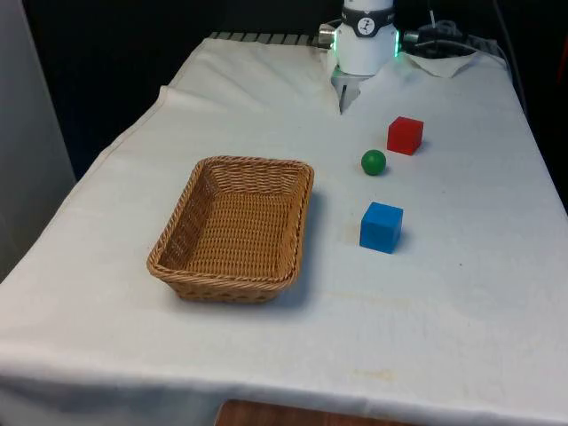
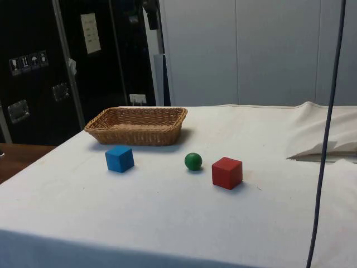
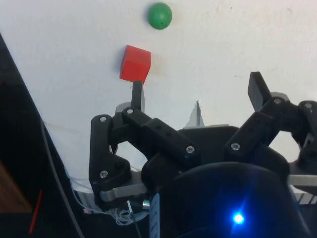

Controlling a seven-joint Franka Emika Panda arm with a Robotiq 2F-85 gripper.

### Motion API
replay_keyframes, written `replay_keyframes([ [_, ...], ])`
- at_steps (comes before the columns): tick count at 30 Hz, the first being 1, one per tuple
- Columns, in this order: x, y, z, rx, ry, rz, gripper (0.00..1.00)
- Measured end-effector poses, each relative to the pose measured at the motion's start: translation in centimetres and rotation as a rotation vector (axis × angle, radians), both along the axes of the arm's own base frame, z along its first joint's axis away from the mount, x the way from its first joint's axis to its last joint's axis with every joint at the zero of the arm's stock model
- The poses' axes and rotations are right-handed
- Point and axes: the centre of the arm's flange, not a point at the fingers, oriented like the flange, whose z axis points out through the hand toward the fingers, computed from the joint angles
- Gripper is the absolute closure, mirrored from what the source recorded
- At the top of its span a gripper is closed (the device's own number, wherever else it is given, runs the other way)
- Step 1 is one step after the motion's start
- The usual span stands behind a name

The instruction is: Place all non-red objects into the basket.

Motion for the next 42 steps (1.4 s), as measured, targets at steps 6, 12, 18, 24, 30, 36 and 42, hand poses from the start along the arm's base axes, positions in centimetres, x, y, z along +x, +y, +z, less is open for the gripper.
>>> replay_keyframes([
  [6,-1.0,-0.2,-0.1,0.005,0.005,-0.004,0.00],
  [12,-2.2,-0.4,-0.3,0.011,-0.005,-0.003,0.00],
  [18,-3.5,-0.6,-0.3,0.019,-0.018,-0.001,0.00],
  [24,-5.1,-0.7,-0.5,0.028,-0.033,0.001,0.00],
  [30,-6.2,-0.7,-0.8,0.032,-0.040,0.003,0.00],
  [36,-7.7,-0.8,-1.5,0.022,-0.050,0.005,0.00],
  [42,-8.3,-0.9,-2.3,0.003,-0.050,0.009,0.00],
])
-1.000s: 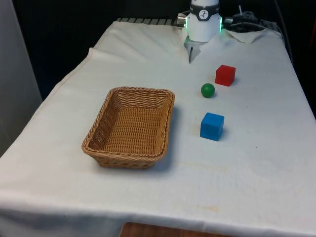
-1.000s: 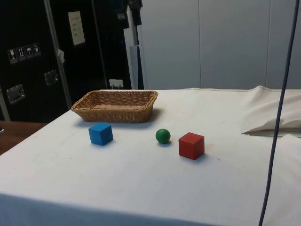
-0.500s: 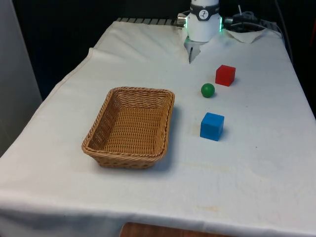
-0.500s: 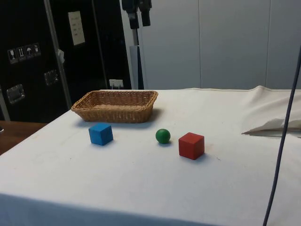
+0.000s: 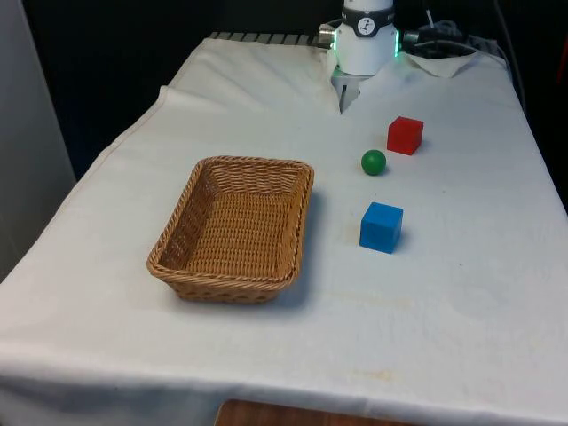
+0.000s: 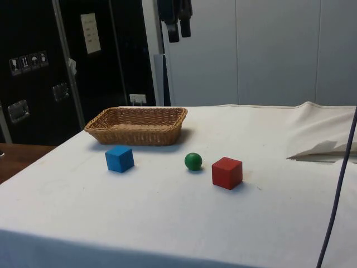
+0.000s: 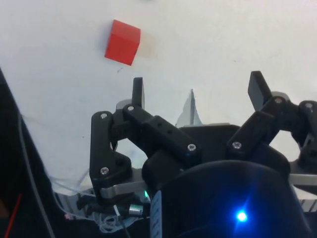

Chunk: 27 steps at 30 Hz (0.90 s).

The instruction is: Place all non-red objects into the basket.

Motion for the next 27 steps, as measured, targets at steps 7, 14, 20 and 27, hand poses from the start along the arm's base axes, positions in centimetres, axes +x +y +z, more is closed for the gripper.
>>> replay_keyframes([
  [7,-0.5,0.0,-1.5,-0.024,0.009,0.005,0.00],
  [14,-1.1,0.0,-3.7,-0.020,-0.012,0.007,0.00],
  [20,-2.0,0.3,-5.1,-0.011,-0.031,0.011,0.00],
  [27,-2.7,0.4,-6.6,0.001,-0.052,0.009,0.00],
])
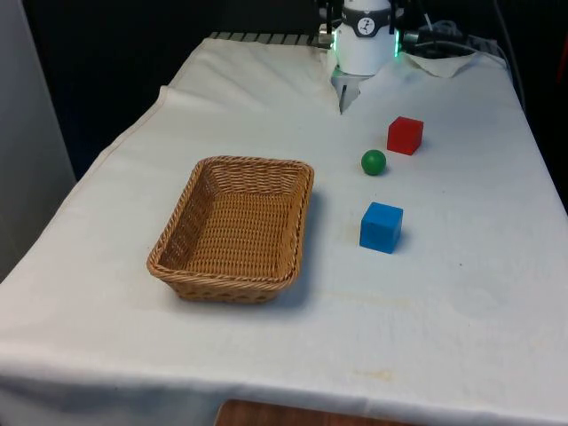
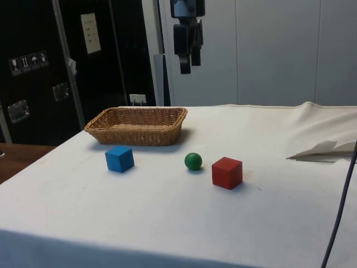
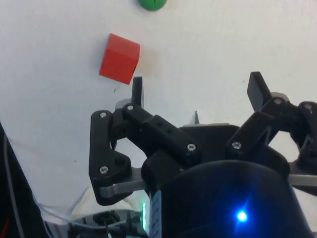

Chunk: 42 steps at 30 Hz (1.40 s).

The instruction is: Place all non-red objects into the basket.

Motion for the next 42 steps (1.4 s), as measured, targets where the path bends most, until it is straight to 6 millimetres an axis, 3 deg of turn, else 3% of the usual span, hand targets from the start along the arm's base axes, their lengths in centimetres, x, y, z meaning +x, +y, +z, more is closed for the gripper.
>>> replay_keyframes([
  [18,-0.7,1.0,-4.3,0.027,-0.044,-0.006,0.00],
  [42,-0.6,2.5,-12.4,-0.010,-0.017,-0.002,0.00],
])
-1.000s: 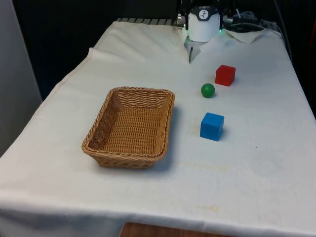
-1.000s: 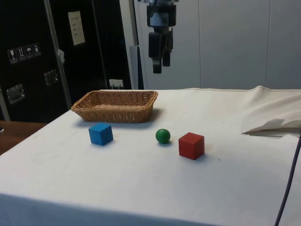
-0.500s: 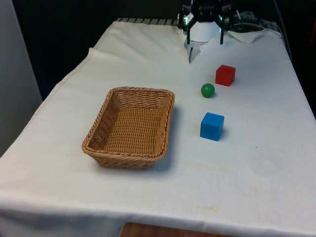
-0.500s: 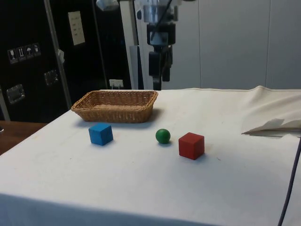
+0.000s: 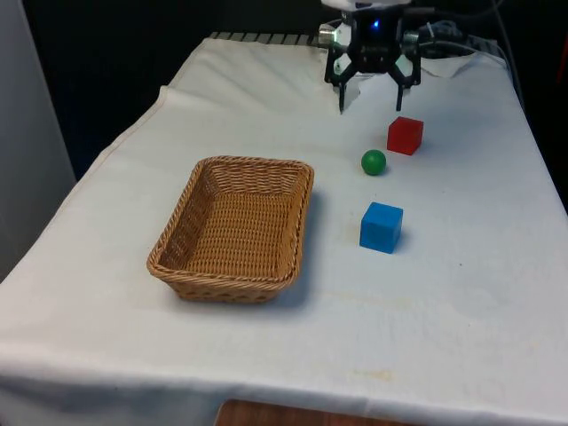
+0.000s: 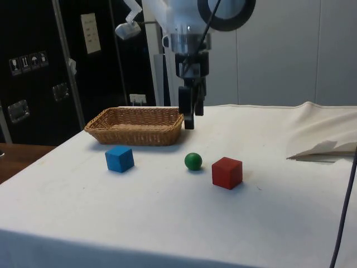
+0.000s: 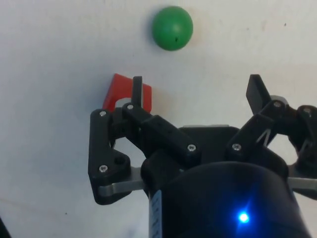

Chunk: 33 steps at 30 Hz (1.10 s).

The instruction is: Place all non-red objects into the basket.

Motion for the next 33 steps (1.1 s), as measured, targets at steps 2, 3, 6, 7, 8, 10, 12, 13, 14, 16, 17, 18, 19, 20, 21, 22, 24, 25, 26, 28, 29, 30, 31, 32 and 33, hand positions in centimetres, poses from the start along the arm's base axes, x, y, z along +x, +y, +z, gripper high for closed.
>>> replay_keyframes([
  [2,0.0,0.2,-0.8,-0.004,0.002,-0.004,0.00],
  [3,0.0,0.2,-0.8,-0.004,0.002,-0.004,0.00],
  [6,0.1,0.3,-1.5,-0.006,0.002,-0.009,0.00],
  [7,0.1,0.4,-1.9,-0.008,0.001,-0.011,0.00],
  [8,0.1,0.4,-2.1,-0.008,0.001,-0.012,0.00],
  [10,0.1,0.4,-2.5,-0.010,0.000,-0.014,0.00],
  [12,0.1,0.4,-2.7,-0.010,0.000,-0.015,0.00],
  [13,0.2,0.4,-2.8,-0.010,-0.003,-0.017,0.00],
  [14,0.2,0.4,-3.1,-0.011,-0.002,-0.018,0.00],
  [16,0.2,0.4,-3.5,-0.010,-0.003,-0.023,0.00],
  [17,0.3,0.4,-3.8,-0.009,-0.004,-0.026,0.00],
  [18,0.3,0.4,-4.0,-0.008,-0.005,-0.030,0.00],
  [19,0.3,0.4,-4.0,-0.008,-0.005,-0.030,0.00],
  [20,0.4,0.4,-4.3,-0.007,-0.006,-0.033,0.00],
  [21,0.5,0.4,-4.6,-0.006,-0.006,-0.035,0.00],
  [22,0.7,0.4,-5.0,-0.003,-0.007,-0.039,0.00],
  [24,0.8,0.3,-5.4,-0.002,-0.005,-0.042,0.00],
  [25,0.9,0.2,-5.7,-0.001,-0.003,-0.042,0.00],
  [26,1.0,0.1,-5.9,0.000,-0.004,-0.042,0.00],
  [28,1.0,0.0,-6.1,0.002,-0.005,-0.043,0.00],
  [29,1.0,-0.1,-6.3,0.004,-0.003,-0.043,0.00],
  [30,1.1,-0.1,-6.5,0.005,-0.002,-0.044,0.00],
  [31,1.0,-0.2,-6.8,0.007,0.000,-0.044,0.00],
  [32,1.0,-0.2,-7.0,0.007,0.002,-0.044,0.00],
  [33,1.0,-0.3,-7.1,0.007,0.002,-0.044,0.00],
])
